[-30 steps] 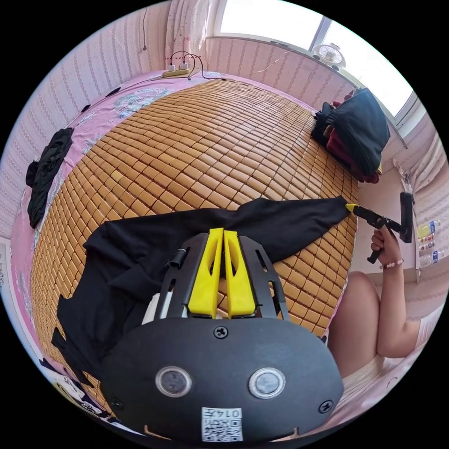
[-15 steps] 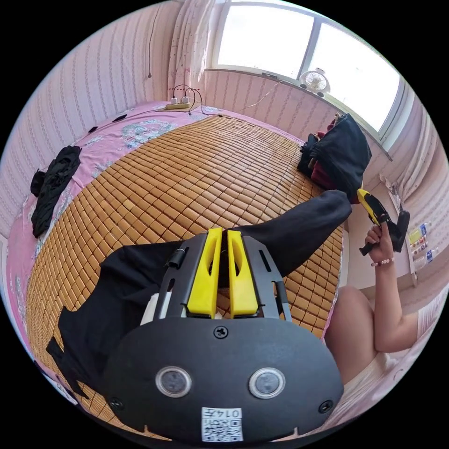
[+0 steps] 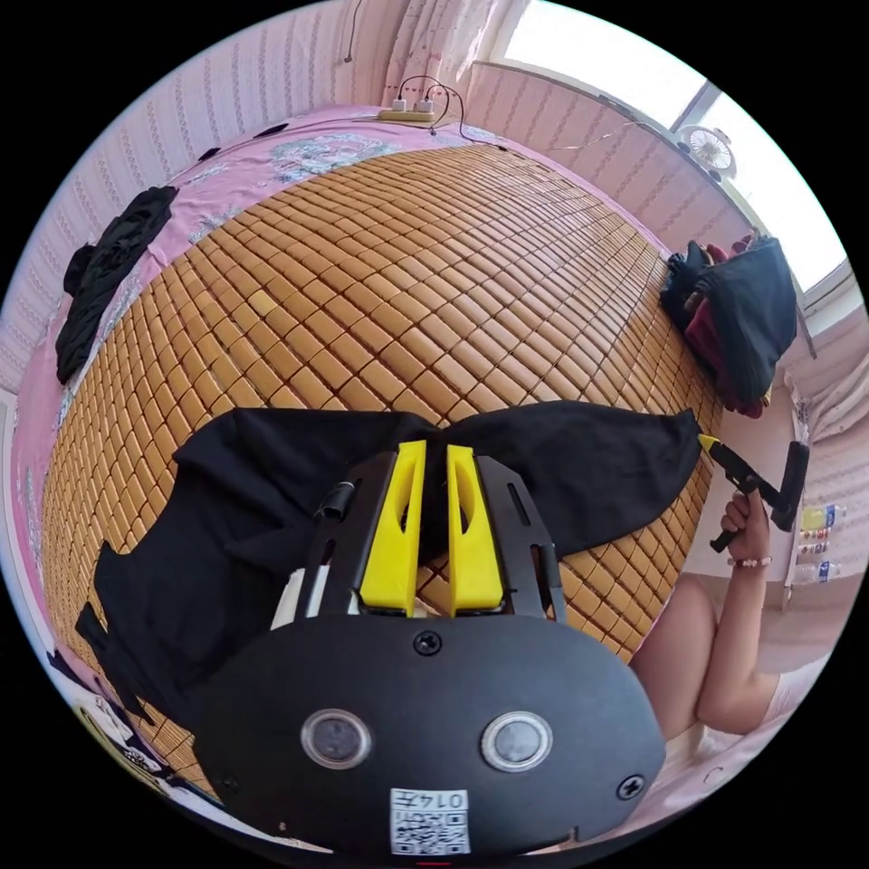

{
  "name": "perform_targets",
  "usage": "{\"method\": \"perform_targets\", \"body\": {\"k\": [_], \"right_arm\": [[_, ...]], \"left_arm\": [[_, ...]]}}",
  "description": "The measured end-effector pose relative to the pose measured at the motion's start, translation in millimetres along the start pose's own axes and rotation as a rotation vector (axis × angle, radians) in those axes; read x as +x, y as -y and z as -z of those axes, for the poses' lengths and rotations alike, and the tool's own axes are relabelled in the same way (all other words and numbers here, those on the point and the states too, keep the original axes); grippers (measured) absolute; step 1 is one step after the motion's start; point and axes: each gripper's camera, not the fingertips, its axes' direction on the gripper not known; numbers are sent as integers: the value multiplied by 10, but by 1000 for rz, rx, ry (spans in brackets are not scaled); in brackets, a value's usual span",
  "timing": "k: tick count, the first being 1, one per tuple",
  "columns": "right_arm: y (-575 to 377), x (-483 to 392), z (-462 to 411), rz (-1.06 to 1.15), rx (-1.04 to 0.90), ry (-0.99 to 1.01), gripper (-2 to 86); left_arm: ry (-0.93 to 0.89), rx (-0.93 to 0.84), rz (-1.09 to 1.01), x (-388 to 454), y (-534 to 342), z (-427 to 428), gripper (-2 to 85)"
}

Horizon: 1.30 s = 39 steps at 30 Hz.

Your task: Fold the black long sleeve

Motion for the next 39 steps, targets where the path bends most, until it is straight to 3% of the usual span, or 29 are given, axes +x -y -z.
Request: {"method": "perform_targets", "body": {"k": [5,9,12,16,20,23,26,31,39], "right_arm": [[-42,124,446,-98,178,214,7],[-77,210,611,-217,306,51,37],[-21,213,437,-199,242,56,66],[143,55,72,-135,17,-33,86],[203,-98,-47,-57,-42,-138,88],[190,-116,38,-14,17,-108,98],[198,-146,-52,83,-81,-91,120],[248,-259,-147,147,-78,-238,40],[228,55,386,37,35,151,2]], "left_arm": [[19,0,-24,97,56,-208,32],[43,3,-50,153,56,-271,43],[22,45,-78,256,49,-244,47],[-33,105,-152,537,60,-199,45],[-98,93,-227,872,121,-324,44],[-114,63,-272,1109,138,-521,41],[-58,-16,-313,1313,132,-812,29],[-69,0,-271,1369,103,-990,5],[-62,-44,-255,1530,125,-1232,6]]}}
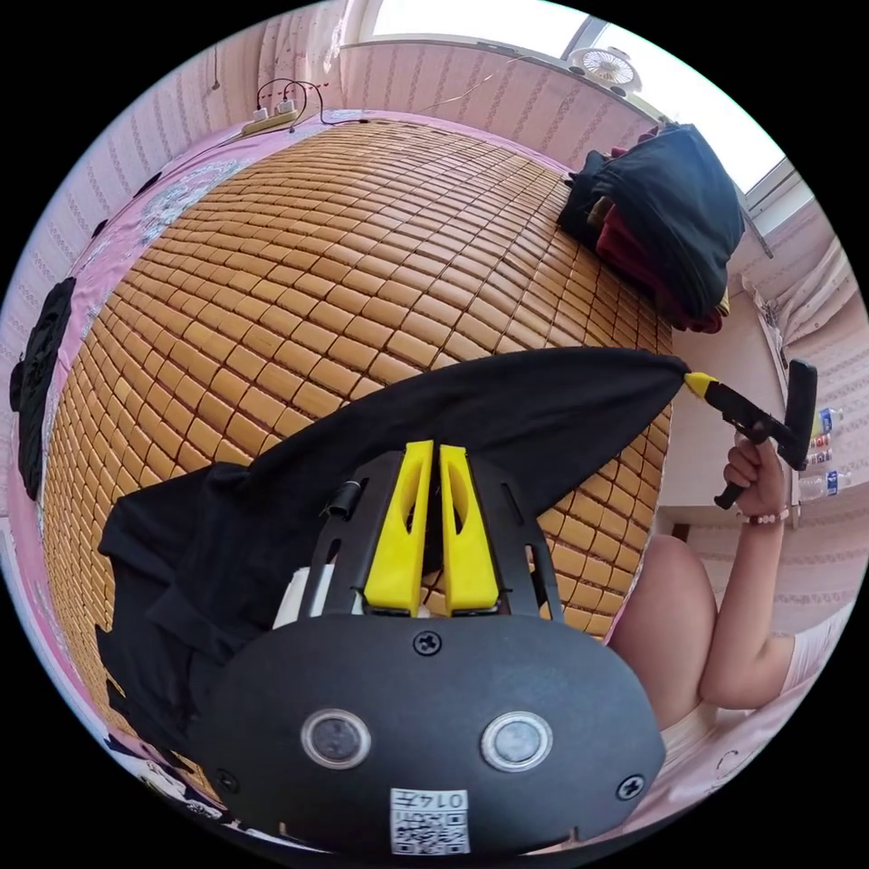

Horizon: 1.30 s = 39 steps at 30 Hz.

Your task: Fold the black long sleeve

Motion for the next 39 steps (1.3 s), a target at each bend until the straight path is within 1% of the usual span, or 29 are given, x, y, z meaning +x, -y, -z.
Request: {"method": "perform_targets", "body": {"k": [1,2,3,4,6,10,12,14,15,17,19,22,25,27,29,30,32,35,36,37,38,39], "right_arm": [[-19,38,120,-12,67,74,1],[-27,53,167,-19,96,96,0],[-34,90,234,-47,135,87,0],[-40,130,260,-79,144,26,1],[-35,190,192,-99,88,-33,4],[25,261,-60,-118,-17,-70,20],[55,255,-137,-122,-17,-100,30],[77,256,-205,-123,0,-80,41],[95,268,-264,-125,-23,-57,45],[110,282,-324,-134,-61,-80,40],[107,303,-303,-142,-52,-118,23],[75,392,-201,-172,17,-60,13],[35,499,-129,-213,83,42,9],[31,517,-112,-216,93,58,9],[33,519,-94,-212,95,48,9],[29,529,-81,-219,98,40,9],[14,554,-72,-234,101,46,10],[16,576,-123,-237,54,87,13],[23,579,-154,-239,31,95,16],[28,572,-176,-240,21,91,18],[28,564,-183,-240,19,88,19],[30,539,-199,-232,7,84,22]], "left_arm": [[-8,-9,-1,32,13,-42,9],[-14,-21,-3,71,25,-89,13],[-6,-24,-6,94,29,-106,16],[16,-29,-22,149,33,-130,23],[29,-27,-50,247,31,-137,33],[6,47,-154,583,-43,-55,30],[-21,55,-222,796,-78,-76,27],[-43,60,-305,1124,-119,-177,30],[-52,62,-323,1207,-126,-214,31],[-62,65,-374,1517,-117,-402,40],[-52,62,-393,1711,-77,-556,44],[-56,84,-424,1971,-4,-717,47],[14,54,-490,2221,59,-931,49],[63,3,-500,2294,91,-1104,36],[41,22,-474,2283,105,-1115,3],[23,31,-460,2267,102,-1090,0],[-20,168,-428,2200,-17,-811,-7],[-44,324,-413,2164,-320,-483,-9],[-65,328,-412,2162,-383,-483,-9],[-97,280,-417,2177,-479,-587,-9],[-81,190,-418,2208,-546,-797,-9],[-56,147,-410,2220,-575,-914,-9]]}}
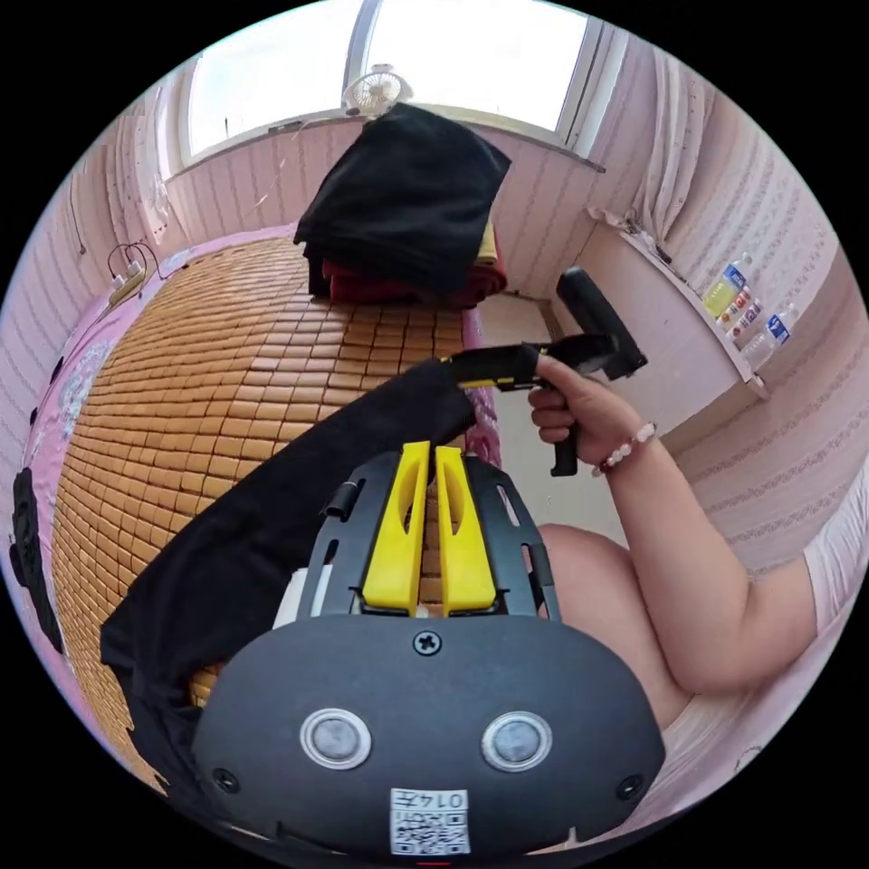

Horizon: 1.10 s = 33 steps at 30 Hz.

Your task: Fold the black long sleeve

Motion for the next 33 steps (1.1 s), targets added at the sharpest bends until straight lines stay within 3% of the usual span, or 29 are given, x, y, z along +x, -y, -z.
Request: {"method": "perform_targets", "body": {"k": [2,8,11,17,24,29,33], "right_arm": [[-9,-48,-19,16,-20,-26,28],[-47,-248,-110,125,-146,-35,61],[-91,-491,-311,248,-269,-205,59],[-135,-684,-459,339,-200,-362,2],[-193,-855,-404,324,138,-516,4],[-212,-784,-314,287,101,-419,16],[-200,-689,-348,236,9,-398,36]], "left_arm": [[31,-112,10,62,-112,-321,-9],[28,-88,30,107,-97,-417,-8],[23,-80,21,113,-59,-461,-6],[12,-51,9,97,-6,-543,7],[-83,31,66,-154,-52,-400,48],[-31,12,220,-656,-293,-346,41],[-44,2,212,-679,-218,-426,39]]}}
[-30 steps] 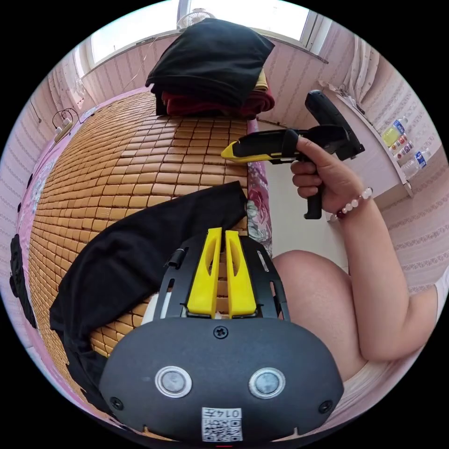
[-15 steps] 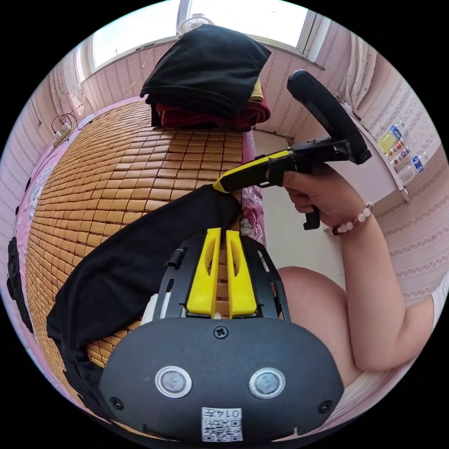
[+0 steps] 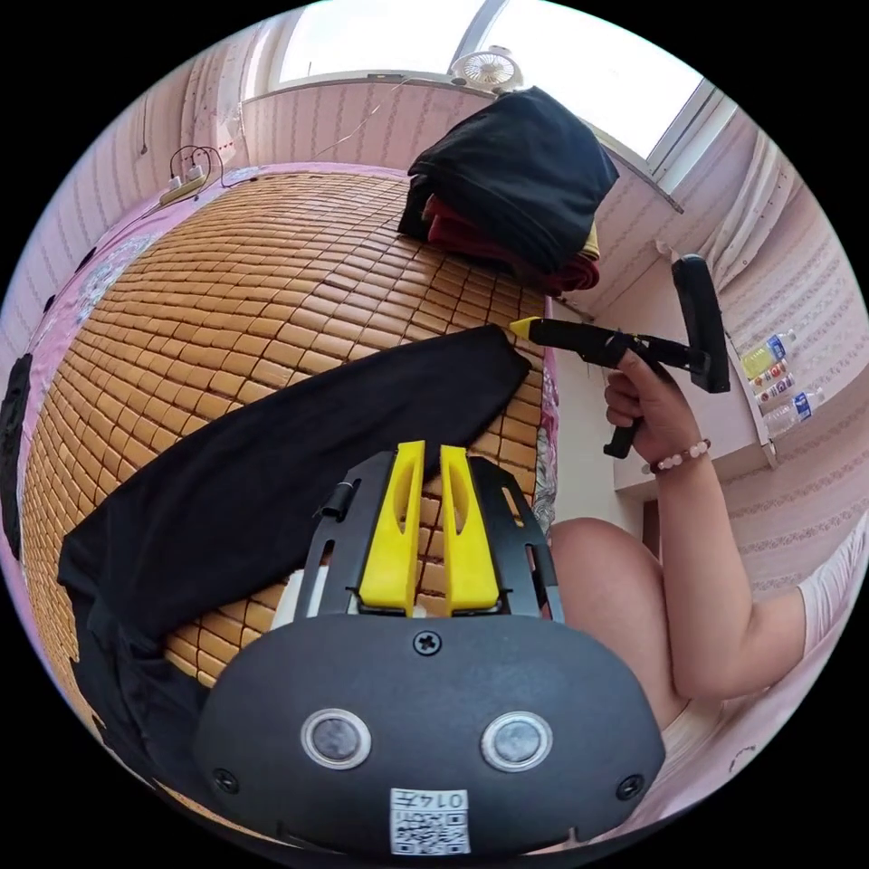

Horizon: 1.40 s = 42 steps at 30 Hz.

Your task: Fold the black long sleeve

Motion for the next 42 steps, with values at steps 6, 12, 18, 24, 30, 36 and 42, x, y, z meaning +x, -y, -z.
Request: {"method": "perform_targets", "body": {"k": [6,12,18,24,30,36,42], "right_arm": [[-35,172,54,-45,-60,34,47],[-101,367,205,-81,18,138,49],[-97,442,198,-52,0,119,51],[-117,561,256,-26,24,221,54],[-112,676,242,-37,-8,230,61],[-99,771,313,-31,28,256,62],[-40,801,216,2,-39,328,60]], "left_arm": [[-19,-1,-157,358,334,-192,36],[22,-63,-265,430,729,-433,55],[-13,-109,-271,329,930,-554,1],[-365,-83,7,-237,1034,-488,-9],[-489,-56,133,-567,1067,-509,-7],[-423,-43,86,-506,1138,-468,3],[-292,-43,-18,-297,1157,-468,37]]}}
